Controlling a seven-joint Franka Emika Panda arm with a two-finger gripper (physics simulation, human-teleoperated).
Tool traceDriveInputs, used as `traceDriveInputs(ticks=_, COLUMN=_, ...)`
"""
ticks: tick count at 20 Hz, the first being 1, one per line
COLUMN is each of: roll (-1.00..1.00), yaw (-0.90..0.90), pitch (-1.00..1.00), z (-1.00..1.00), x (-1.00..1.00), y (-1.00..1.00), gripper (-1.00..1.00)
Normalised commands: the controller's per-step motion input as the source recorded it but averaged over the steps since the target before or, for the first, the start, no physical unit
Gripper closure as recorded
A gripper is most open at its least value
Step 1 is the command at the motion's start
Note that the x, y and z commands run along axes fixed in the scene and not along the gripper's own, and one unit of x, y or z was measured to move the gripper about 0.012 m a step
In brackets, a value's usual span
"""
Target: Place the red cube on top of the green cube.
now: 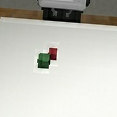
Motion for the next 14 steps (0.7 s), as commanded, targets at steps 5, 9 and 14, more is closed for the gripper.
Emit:
traceDriveInputs(ticks=5, roll=0.0, yaw=0.0, pitch=0.0, z=0.0, x=0.0, y=0.0, gripper=-1.0)
traceDriveInputs(ticks=9, roll=0.0, yaw=0.0, pitch=0.0, z=0.0, x=0.0, y=0.0, gripper=-1.0)
traceDriveInputs(ticks=14, roll=0.0, yaw=0.0, pitch=0.0, z=0.0, x=0.0, y=-0.2, gripper=-1.0)
